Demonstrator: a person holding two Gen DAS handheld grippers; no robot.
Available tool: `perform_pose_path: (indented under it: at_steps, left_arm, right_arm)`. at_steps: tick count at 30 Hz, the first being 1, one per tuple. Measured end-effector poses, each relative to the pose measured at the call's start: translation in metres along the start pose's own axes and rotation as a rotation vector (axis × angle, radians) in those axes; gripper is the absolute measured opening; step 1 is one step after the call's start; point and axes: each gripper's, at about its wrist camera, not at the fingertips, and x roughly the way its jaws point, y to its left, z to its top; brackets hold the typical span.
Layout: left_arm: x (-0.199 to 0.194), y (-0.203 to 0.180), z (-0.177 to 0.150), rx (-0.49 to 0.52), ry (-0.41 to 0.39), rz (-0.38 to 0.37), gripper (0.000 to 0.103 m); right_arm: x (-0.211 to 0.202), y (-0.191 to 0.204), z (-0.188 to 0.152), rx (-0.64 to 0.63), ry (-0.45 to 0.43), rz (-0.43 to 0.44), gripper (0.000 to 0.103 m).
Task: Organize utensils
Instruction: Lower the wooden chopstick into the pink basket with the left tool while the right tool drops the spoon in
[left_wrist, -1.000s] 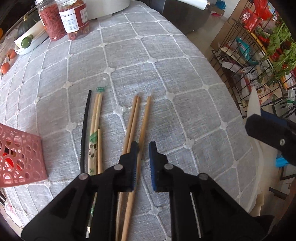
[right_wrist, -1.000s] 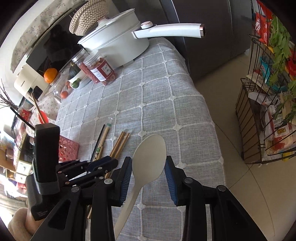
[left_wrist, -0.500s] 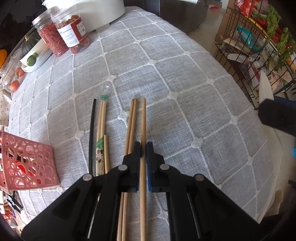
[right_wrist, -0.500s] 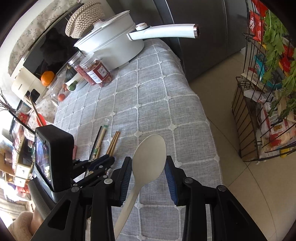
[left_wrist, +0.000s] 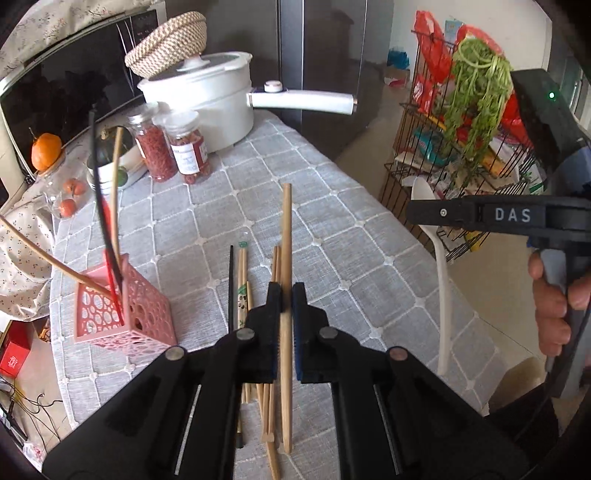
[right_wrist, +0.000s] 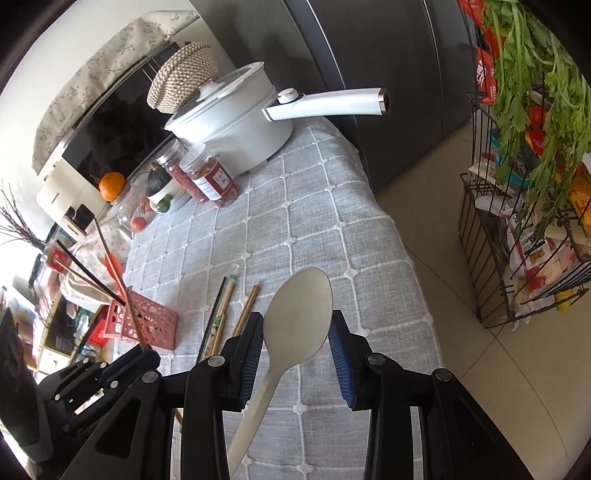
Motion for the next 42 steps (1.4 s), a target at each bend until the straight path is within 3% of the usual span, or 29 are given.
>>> perform_pose_path:
  at_steps: [11,20,26,31,37,42]
  left_arm:
    - [-0.065,0.055,-0.028,-0.129,-0.234,-0.069,0.007]
    - [-0.108,0.104,-0.024,-0.228,-0.369,-0.092,0.007]
    - [-0.134,0.132,-0.026,-0.307,-0.537,-0.027,0.007]
    - [-0.133,0.149,-0.031,-0.381,-0.714,0.098,0.007]
    - [-0.103,0.162,-0.027,-0.397,-0.725,0.171,0.007]
    - [-0.075,0.166,-0.026,-0.388,-0.671,0.191,0.007]
  right_arm:
    - [-0.023,0.037,-0.006,-0.053,-0.141,-0.003,0.036]
    - [-0.012,0.079,-0.001,-0.099,-0.223,0.022,0.036]
    - [0.001,0.112,-0.002,-0.140,-0.255,0.053,0.036]
    - [0.012,0.134,-0.005,-0.172,-0.256,0.058,0.036]
    - [0.016,0.145,-0.009,-0.180,-0.271,0.053,0.036]
    - [0.013,0.155,-0.012,-0.212,-0.335,0.028,0.036]
